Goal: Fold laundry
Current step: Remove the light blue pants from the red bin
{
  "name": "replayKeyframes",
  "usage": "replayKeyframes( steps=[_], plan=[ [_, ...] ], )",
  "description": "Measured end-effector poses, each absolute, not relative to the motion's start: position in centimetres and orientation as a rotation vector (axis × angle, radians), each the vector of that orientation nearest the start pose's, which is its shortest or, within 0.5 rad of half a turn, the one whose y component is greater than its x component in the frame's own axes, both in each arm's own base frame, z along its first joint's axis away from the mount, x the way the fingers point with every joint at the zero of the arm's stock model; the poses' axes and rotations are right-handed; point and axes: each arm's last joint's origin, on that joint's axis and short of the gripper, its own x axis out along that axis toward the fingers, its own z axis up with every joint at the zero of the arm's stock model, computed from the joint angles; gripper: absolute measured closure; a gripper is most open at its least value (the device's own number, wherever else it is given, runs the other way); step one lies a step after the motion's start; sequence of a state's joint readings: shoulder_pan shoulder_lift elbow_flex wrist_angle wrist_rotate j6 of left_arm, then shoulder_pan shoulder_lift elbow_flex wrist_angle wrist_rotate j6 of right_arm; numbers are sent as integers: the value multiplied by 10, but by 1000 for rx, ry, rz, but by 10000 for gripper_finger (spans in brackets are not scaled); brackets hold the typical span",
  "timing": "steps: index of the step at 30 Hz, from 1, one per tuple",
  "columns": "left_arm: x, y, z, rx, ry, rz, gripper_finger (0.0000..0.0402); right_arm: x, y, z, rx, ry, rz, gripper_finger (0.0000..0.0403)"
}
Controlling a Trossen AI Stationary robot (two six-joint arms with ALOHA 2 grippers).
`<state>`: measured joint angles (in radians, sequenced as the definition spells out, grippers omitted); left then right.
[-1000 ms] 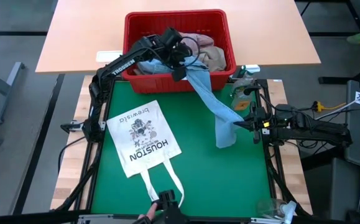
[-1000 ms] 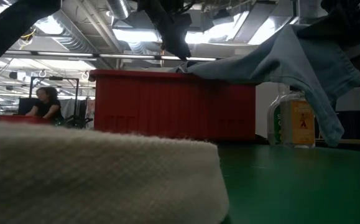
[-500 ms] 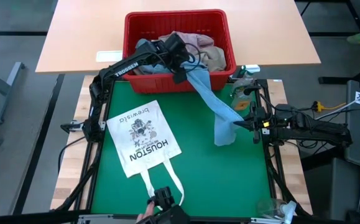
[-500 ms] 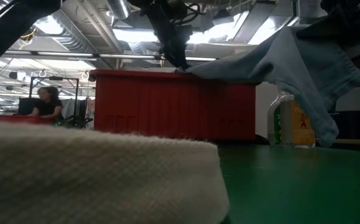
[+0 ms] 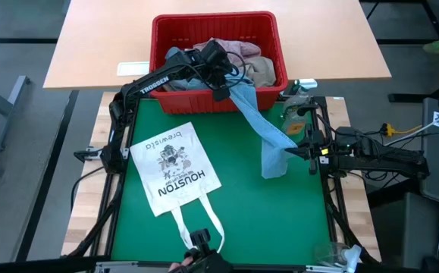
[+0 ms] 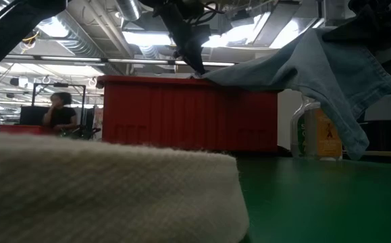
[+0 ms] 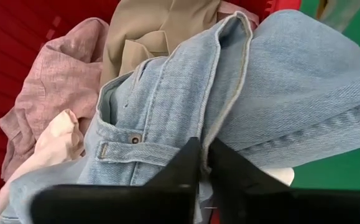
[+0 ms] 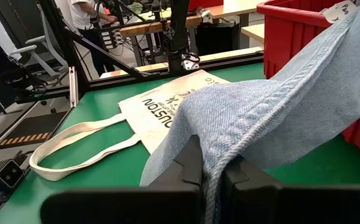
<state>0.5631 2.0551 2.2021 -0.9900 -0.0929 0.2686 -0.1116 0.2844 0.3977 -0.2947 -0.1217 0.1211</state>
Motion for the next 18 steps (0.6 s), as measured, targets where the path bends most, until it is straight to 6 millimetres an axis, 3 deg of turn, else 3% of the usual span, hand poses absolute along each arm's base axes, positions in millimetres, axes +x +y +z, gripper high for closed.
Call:
replayKeyframes(
  steps=[9, 18],
  plan=[
    [373, 229, 368, 56, 881, 491, 398, 107, -10, 246, 139, 196, -46, 395],
    [351, 200, 415, 78, 754, 490, 399, 141, -14, 254, 78, 104, -43, 395]
  ],
)
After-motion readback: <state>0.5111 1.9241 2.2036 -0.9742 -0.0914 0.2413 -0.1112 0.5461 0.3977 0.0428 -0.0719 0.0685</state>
